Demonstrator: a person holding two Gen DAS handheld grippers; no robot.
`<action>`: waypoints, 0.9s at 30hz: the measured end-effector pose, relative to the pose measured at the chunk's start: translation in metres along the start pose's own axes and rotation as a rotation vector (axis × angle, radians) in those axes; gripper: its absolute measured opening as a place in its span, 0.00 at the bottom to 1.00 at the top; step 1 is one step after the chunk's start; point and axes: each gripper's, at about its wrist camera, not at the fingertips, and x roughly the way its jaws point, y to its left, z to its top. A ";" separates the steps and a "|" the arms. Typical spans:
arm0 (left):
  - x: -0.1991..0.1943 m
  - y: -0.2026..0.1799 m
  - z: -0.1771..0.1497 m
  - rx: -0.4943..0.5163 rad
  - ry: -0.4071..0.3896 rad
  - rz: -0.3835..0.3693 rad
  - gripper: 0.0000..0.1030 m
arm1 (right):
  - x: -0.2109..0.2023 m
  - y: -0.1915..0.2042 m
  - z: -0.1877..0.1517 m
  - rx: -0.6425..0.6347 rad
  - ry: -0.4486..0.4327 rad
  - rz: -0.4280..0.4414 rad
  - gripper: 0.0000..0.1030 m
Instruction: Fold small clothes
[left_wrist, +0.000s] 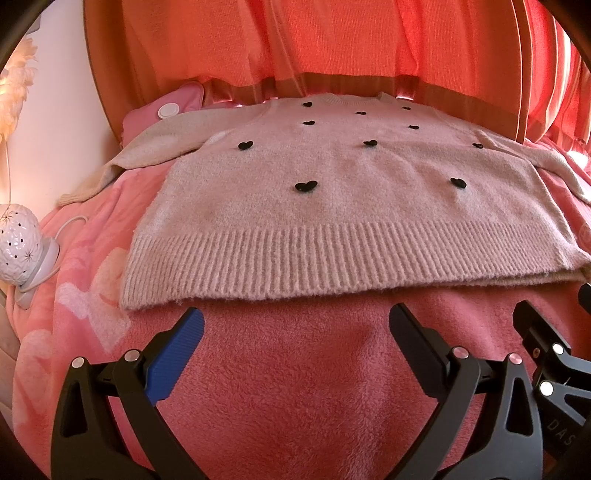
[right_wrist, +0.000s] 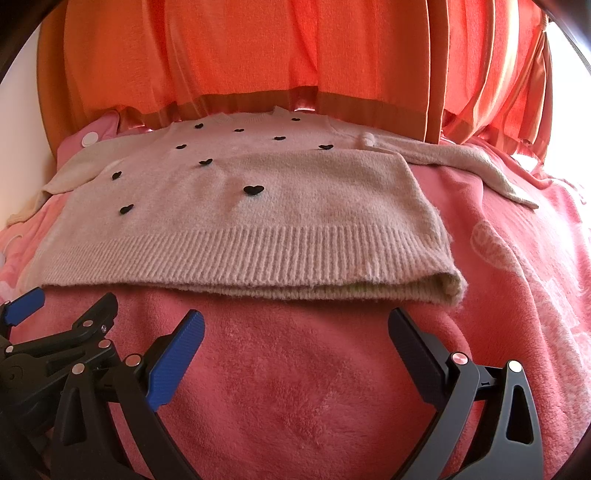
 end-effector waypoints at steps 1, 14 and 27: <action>0.000 0.000 0.000 0.001 -0.001 0.000 0.95 | 0.000 0.000 0.000 0.000 -0.001 0.002 0.95; -0.011 0.001 0.008 0.011 -0.015 -0.047 0.95 | -0.008 -0.012 0.013 0.018 0.037 0.052 0.95; 0.009 0.011 0.140 -0.050 -0.134 -0.129 0.95 | 0.078 -0.307 0.135 0.623 -0.041 -0.012 0.95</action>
